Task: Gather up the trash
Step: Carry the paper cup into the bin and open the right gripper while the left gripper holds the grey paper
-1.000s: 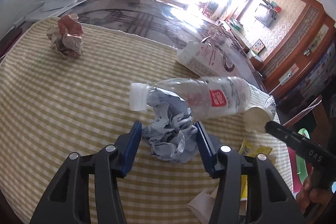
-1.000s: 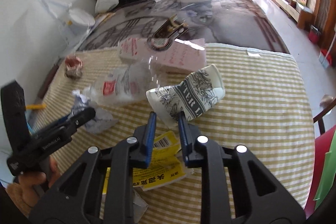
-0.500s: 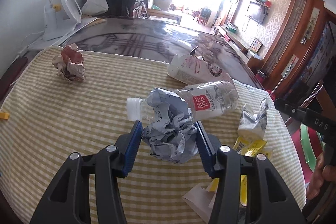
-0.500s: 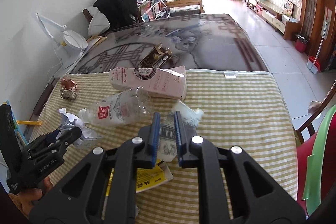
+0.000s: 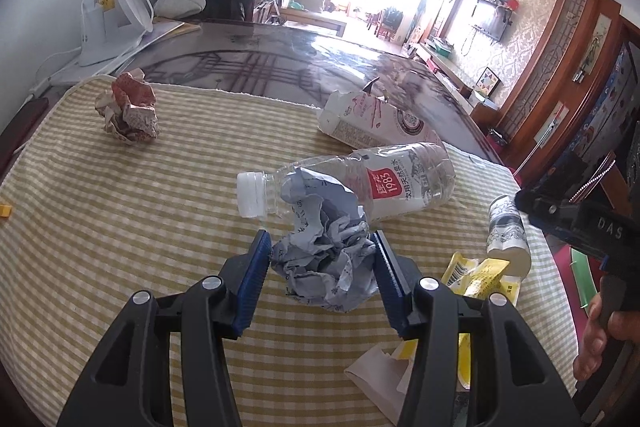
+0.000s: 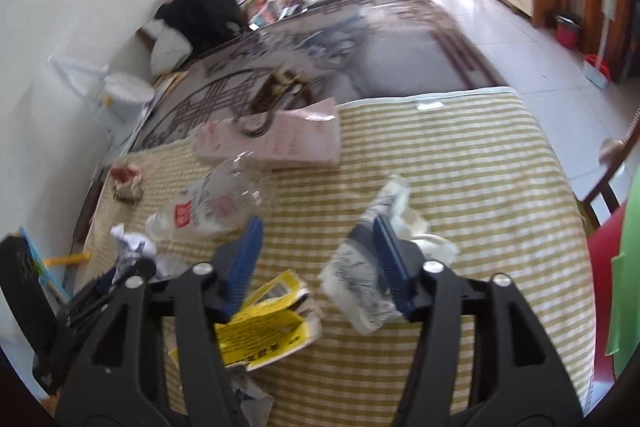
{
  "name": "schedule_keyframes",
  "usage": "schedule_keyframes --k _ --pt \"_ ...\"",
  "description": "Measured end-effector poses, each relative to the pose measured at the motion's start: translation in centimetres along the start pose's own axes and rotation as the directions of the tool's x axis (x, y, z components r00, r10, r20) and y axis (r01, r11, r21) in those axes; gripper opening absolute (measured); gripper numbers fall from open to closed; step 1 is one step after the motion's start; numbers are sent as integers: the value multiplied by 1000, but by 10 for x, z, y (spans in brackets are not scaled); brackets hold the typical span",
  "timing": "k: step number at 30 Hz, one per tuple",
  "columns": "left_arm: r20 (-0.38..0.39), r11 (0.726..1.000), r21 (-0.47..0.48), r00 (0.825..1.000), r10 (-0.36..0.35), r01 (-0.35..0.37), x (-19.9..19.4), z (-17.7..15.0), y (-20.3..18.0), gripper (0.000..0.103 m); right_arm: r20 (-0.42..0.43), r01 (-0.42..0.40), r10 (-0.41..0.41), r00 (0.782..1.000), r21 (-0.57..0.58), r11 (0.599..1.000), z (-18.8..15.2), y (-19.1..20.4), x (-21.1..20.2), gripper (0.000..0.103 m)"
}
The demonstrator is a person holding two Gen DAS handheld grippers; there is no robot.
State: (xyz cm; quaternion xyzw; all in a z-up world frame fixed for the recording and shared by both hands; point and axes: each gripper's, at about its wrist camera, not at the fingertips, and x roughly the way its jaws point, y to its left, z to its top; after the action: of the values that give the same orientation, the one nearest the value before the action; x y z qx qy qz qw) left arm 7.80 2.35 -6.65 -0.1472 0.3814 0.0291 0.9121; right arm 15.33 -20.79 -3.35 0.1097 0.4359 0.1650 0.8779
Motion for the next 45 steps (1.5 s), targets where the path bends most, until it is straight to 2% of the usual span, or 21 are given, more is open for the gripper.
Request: schedule_keyframes --k 2,4,10,16,18,20,24,28,34,45 --pt "-3 1000 -2 1000 -1 1 1 0 1 49 27 15 -16 999 29 999 1 -7 -5 78" --pt "-8 1000 -1 1000 0 0 2 0 0 49 34 48 -50 998 54 997 2 -14 -5 83" --pt "-19 1000 8 1000 0 1 4 -4 -2 49 -63 43 -35 997 140 989 -4 -32 19 83" --pt "-22 1000 16 1000 -4 5 4 -6 -4 49 -91 116 -109 990 77 990 -6 -27 28 83" --pt "-26 1000 17 1000 -3 4 4 -7 -5 49 -118 168 -164 979 21 986 -9 -22 37 75" --pt "-26 1000 17 1000 -3 3 4 -7 -5 49 -141 194 -193 971 -7 981 -13 -22 43 45" --pt "-23 1000 15 1000 -3 3 4 -7 -4 49 -113 136 -130 985 47 990 -10 -28 32 45" --pt "-24 1000 15 1000 -2 3 3 -8 -5 49 -33 145 -144 989 32 989 -3 -23 14 45" --pt "-29 1000 17 1000 1 0 4 -8 -5 49 -38 120 -118 992 35 992 0 -21 14 45" --pt "-34 1000 18 999 1 0 6 -10 -5 49 -20 128 -129 991 -10 992 1 -10 9 45"
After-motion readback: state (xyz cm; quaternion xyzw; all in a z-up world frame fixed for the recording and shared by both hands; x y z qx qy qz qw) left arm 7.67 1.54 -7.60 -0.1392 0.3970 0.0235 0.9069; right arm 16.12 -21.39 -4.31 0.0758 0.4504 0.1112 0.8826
